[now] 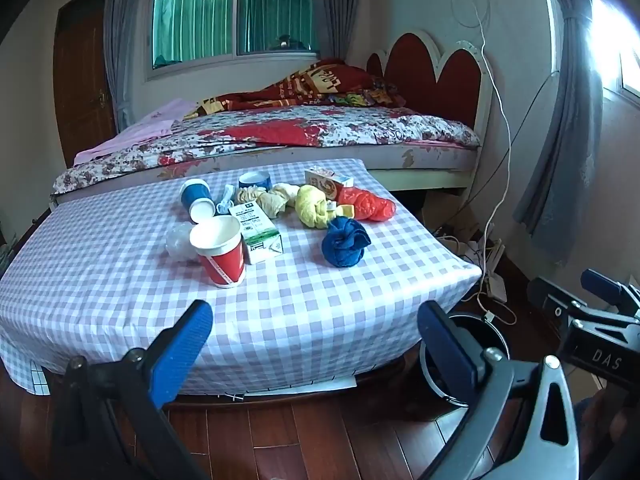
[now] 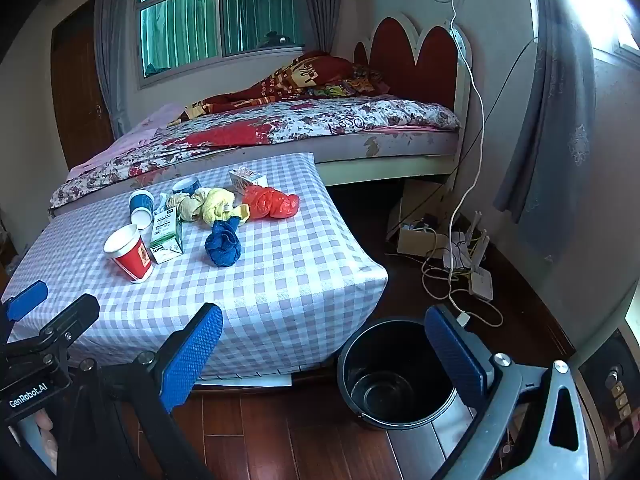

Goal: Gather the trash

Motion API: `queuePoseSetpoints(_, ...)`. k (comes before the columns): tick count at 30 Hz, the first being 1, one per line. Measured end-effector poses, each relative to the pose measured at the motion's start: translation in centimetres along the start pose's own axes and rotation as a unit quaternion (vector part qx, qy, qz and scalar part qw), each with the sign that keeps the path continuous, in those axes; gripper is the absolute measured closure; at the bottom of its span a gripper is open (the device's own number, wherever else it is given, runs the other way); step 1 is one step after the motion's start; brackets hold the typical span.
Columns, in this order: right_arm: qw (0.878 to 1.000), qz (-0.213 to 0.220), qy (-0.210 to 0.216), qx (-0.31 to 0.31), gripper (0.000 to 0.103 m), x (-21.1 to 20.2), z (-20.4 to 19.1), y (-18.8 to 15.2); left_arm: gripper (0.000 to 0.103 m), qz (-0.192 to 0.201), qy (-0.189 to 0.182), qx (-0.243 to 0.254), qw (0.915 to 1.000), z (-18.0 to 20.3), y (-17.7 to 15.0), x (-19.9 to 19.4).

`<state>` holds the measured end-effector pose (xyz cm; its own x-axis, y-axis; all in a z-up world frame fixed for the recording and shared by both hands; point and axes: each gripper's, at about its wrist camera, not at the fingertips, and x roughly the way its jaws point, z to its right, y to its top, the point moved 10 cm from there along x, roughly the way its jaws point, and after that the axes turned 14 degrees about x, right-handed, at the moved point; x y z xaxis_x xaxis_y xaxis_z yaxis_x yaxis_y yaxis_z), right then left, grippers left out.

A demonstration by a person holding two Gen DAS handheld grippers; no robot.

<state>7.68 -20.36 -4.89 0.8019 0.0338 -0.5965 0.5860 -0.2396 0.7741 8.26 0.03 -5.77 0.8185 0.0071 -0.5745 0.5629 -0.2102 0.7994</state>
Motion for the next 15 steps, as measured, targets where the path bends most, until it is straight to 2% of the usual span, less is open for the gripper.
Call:
queuePoseSetpoints(8, 1.0, -0.004, -0.001, -0.001, 0.001, 0.1, 0.2, -0.4, 0.001, -0.001, -0.005, 0.002, 1.0, 0.3, 0.1, 0.0)
queuePoseSetpoints(9, 1.0, -0.005, -0.001, 0.0, 0.001, 0.2, 0.3, -0.5, 0.001, -0.003, -0.004, -0.002, 1.0, 0.6, -0.8, 0.4)
queuePoseSetpoints(15, 1.0, -0.005, 0.001, 0.0, 0.001, -0.4, 0.5, -0.5, 0.001, -0.001, -0.001, 0.001, 1.0, 1.1, -1.1, 0.3)
